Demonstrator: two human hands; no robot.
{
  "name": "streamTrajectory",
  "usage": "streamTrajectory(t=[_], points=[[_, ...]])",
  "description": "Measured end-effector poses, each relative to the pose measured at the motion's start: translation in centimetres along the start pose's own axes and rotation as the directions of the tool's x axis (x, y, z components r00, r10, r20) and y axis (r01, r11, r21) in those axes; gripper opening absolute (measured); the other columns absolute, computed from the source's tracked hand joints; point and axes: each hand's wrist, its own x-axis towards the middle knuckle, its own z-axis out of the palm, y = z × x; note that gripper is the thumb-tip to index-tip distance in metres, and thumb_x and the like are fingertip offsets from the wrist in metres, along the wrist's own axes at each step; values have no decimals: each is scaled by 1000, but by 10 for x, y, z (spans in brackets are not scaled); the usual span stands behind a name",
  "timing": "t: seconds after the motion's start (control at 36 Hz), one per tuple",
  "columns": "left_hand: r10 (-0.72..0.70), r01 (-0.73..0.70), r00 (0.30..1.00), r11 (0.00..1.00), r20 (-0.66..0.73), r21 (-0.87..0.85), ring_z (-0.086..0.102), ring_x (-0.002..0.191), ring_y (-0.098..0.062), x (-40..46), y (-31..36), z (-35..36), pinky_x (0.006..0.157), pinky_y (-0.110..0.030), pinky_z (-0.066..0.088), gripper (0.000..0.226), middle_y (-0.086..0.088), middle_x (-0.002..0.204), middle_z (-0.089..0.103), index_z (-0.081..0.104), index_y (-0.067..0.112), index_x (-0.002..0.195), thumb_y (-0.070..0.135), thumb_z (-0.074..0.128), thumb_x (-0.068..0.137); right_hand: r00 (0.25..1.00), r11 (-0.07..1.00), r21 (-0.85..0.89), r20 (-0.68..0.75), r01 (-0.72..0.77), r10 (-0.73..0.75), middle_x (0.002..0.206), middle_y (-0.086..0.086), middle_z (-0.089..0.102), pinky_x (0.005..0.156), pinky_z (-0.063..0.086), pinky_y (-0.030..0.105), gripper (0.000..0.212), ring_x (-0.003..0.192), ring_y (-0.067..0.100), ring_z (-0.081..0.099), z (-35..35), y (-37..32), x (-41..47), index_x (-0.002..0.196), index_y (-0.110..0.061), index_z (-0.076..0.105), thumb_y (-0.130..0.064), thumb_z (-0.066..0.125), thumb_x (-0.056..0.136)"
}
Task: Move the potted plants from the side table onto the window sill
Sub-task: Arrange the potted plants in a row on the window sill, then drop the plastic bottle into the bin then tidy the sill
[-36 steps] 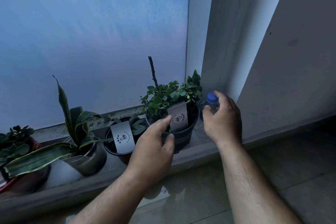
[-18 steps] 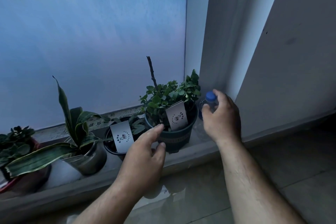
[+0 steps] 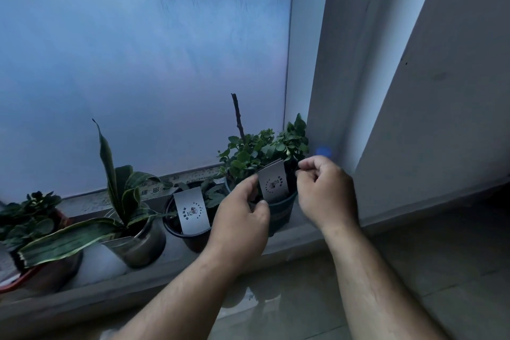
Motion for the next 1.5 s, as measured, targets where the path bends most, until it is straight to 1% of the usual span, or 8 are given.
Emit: streamTrajectory(t=[0.06,0.42,0.56,0.75,0.92,1.14,1.36,1.5], points=[[-6,6,1000,1000,12,-13,65,77,9,1,-1,3,75,-17,57,48,31,96,71,59,37,132,5,51,97,997,1000,-6,65,-28,28,93,-8,73,74,55,32,13,89,16,67,2,4,1,95,-33,63,-23,56,90],[-13,14,999,999,30,-47,60,75,24,2,3,7,61,-5,48,56,34,96,60,46,34,145,5,51,98,972,997,-42,221,-67,75,96,-9,69,58,43,24,18,79,7,61,1,0,-5,108,-31,57,-24,53,92],[-4,5,1000,999,26,-45,63,73,14,2,2,9,70,-18,59,57,38,87,64,47,39,143,6,52,97,964,995,-33,246,-96,101,103,-9,72,75,55,31,26,91,14,66,4,1,-5,114,-30,59,-25,52,90],[13,-10,999,998,47,-60,68,85,8,1,3,10,83,-33,62,59,45,90,64,56,62,99,4,53,95,959,994,-67,264,-91,105,99,-8,72,73,56,33,24,88,16,67,2,-1,-7,110,-32,60,-26,51,88],[41,-38,998,997,42,-66,64,89,15,-1,5,9,82,-21,57,62,47,89,62,51,66,90,4,53,95,963,995,-44,251,-85,93,106,-11,71,80,56,34,31,94,14,66,-2,-3,-8,120,-30,60,-26,52,90],[-2,4,999,999,37,-45,67,94,5,0,2,10,88,-25,58,58,35,88,66,52,63,90,5,54,95,960,998,-3,271,-67,66,99,-13,74,79,60,36,29,89,9,68,2,-5,-8,114,-31,66,-26,53,89],[-23,26,998,999,52,-44,68,102,-1,0,-2,8,88,-20,57,51,27,99,67,51,52,115,4,53,96,964,997,15,257,-74,67,110,-11,72,81,58,33,35,94,10,66,1,-4,-5,124,-28,64,-24,54,91],[-2,2,999,1000,33,-2,58,88,25,0,-4,7,72,1,46,50,35,91,61,52,48,119,3,53,96,971,996,9,225,-84,79,102,-14,72,75,55,29,31,90,9,66,-2,-1,-3,117,-29,67,-24,54,90]])
